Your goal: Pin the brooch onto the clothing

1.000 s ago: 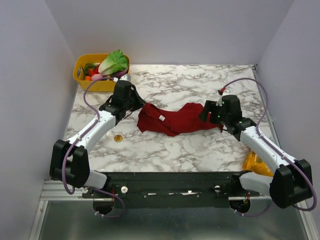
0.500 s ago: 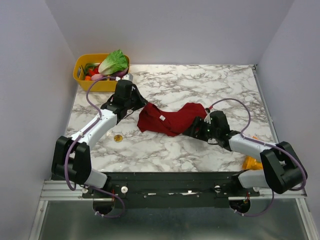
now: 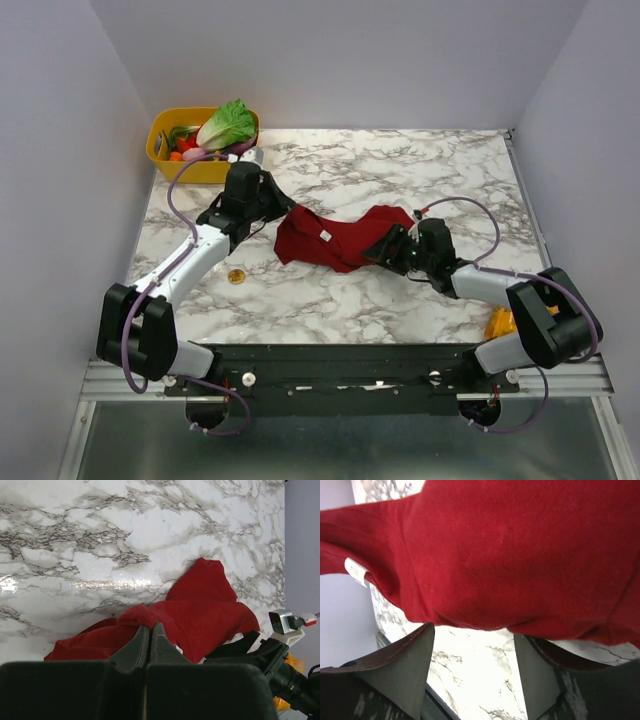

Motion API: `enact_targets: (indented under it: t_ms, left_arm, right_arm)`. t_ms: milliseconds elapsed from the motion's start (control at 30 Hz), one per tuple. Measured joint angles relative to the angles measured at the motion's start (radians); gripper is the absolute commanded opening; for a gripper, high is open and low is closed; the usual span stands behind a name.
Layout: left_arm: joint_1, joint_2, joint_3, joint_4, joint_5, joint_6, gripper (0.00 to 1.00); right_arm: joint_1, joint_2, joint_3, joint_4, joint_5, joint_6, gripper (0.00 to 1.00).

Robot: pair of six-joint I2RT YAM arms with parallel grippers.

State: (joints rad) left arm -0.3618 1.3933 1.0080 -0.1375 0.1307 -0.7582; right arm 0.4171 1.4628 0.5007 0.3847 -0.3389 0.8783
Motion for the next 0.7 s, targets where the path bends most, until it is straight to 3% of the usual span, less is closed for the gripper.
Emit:
enact_targets:
  t_ms: [200,533,633,667,700]
  left_arm:
    - [0.0,-0.017,-0.016,0.005,0.002,0.0,0.0]
    - [0.001,-0.017,-0.045,0.032,0.017,-0.006,0.0]
    - [0.001,-0.017,-0.05,0.047,0.022,-0.015,0.0]
    - [0.001,-0.017,-0.05,0.05,0.025,-0.018,0.0]
    - [0.002,-0.017,-0.05,0.055,0.028,-0.021,0.0]
  right_arm:
    - [0.0,-0.09,-0.045,0.032,0.095,0.011,0.68]
    - [0.0,-0.099,-0.046,0.117,0.18,-0.028,0.67]
    - [0.0,-0.085,-0.046,0.151,0.191,-0.045,0.2]
    - [0.0,-0.079,-0.045,0.161,0.196,-0.052,0.08]
    - [0.0,-0.071,-0.045,0.169,0.2,-0.058,0.03]
